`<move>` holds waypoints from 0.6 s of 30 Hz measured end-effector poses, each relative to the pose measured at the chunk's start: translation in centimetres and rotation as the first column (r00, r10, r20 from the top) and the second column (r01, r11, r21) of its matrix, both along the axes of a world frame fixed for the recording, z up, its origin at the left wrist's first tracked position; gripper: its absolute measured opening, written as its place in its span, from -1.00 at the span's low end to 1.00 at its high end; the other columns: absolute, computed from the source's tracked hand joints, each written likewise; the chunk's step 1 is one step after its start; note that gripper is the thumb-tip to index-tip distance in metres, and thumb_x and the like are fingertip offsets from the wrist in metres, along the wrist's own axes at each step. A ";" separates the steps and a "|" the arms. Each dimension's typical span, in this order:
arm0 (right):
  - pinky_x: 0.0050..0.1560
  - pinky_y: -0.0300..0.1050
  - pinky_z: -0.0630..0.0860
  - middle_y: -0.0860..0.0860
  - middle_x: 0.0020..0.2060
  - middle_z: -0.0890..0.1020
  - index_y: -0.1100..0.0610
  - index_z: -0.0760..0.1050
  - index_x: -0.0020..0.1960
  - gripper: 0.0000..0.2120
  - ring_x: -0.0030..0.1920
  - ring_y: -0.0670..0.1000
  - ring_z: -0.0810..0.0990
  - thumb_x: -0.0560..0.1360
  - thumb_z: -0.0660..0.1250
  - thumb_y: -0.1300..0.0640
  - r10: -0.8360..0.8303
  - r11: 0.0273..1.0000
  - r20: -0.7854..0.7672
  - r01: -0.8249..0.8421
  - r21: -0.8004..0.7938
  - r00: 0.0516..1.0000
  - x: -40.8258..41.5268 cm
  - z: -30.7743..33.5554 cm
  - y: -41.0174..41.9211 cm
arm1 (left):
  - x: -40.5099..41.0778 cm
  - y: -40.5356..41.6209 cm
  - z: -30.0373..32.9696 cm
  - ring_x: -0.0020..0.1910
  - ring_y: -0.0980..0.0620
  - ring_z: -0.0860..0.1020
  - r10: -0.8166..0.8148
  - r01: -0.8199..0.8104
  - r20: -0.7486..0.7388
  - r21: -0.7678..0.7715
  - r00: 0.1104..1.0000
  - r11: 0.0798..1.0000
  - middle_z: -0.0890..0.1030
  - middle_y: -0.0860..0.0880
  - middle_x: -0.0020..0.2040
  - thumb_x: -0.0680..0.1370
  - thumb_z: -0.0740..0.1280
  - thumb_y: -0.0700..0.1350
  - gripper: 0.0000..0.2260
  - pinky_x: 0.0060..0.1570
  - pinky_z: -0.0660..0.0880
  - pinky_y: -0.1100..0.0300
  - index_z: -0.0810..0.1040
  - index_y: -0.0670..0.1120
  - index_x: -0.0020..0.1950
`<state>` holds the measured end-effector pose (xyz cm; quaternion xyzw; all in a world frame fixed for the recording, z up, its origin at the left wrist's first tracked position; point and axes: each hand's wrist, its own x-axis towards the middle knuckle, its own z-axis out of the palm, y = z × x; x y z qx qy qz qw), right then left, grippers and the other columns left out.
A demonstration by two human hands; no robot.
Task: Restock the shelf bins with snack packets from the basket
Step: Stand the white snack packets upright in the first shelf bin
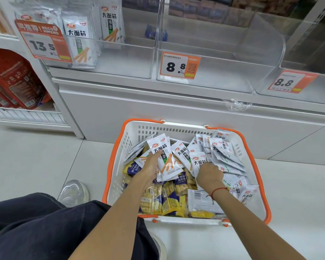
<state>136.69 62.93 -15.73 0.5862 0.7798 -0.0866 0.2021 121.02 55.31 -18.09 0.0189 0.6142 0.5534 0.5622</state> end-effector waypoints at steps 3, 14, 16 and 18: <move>0.15 -0.08 0.48 0.11 0.17 0.53 0.23 0.44 0.22 -0.72 0.23 0.10 0.49 0.51 0.24 0.28 0.063 0.994 -0.035 -0.060 0.088 0.997 -0.5 -0.1 0.3 | 0.2 0.2 0.0 0.33 -0.16 0.43 0.004 -0.003 0.018 -0.051 1.000 0.999 0.49 -0.13 0.32 0.63 0.20 -0.01 -0.63 0.38 0.26 -0.19 0.36 -0.11 0.40; -0.31 -0.19 0.40 0.04 -0.44 0.55 0.18 0.49 -0.16 -0.78 -0.43 -0.03 0.51 0.59 0.15 0.33 -0.574 0.801 -0.740 0.051 -0.597 0.351 -2.9 3.6 0.9 | -0.4 -1.0 0.1 0.03 -0.17 0.54 0.021 -0.033 -0.144 -0.082 0.989 0.996 0.54 -0.20 0.12 0.65 0.07 -0.11 -0.73 0.07 0.49 -0.04 0.32 -0.12 0.33; -0.23 -0.19 0.51 0.05 -0.33 0.62 0.17 0.54 -0.08 -0.79 -0.35 -0.01 0.58 0.59 0.15 0.33 -0.522 0.811 -0.753 -0.039 -0.583 0.401 -4.3 4.3 0.4 | -0.2 -1.2 0.5 0.21 -0.22 0.49 0.010 -0.022 -0.157 -0.080 0.988 0.997 0.49 -0.20 0.24 0.65 0.08 -0.10 -0.69 0.21 0.43 -0.11 0.27 -0.11 0.39; -0.12 -0.05 0.52 0.24 -0.11 0.63 0.26 0.54 0.03 -0.82 -0.24 0.14 0.58 0.58 0.16 0.30 -0.352 0.866 -0.753 -0.111 -0.488 0.556 -5.2 4.0 -0.6 | -0.1 -1.0 0.7 0.24 -0.23 0.48 0.033 -0.043 -0.125 -0.075 0.992 0.996 0.49 -0.21 0.28 0.64 0.09 -0.07 -0.65 0.19 0.42 -0.08 0.32 -0.13 0.40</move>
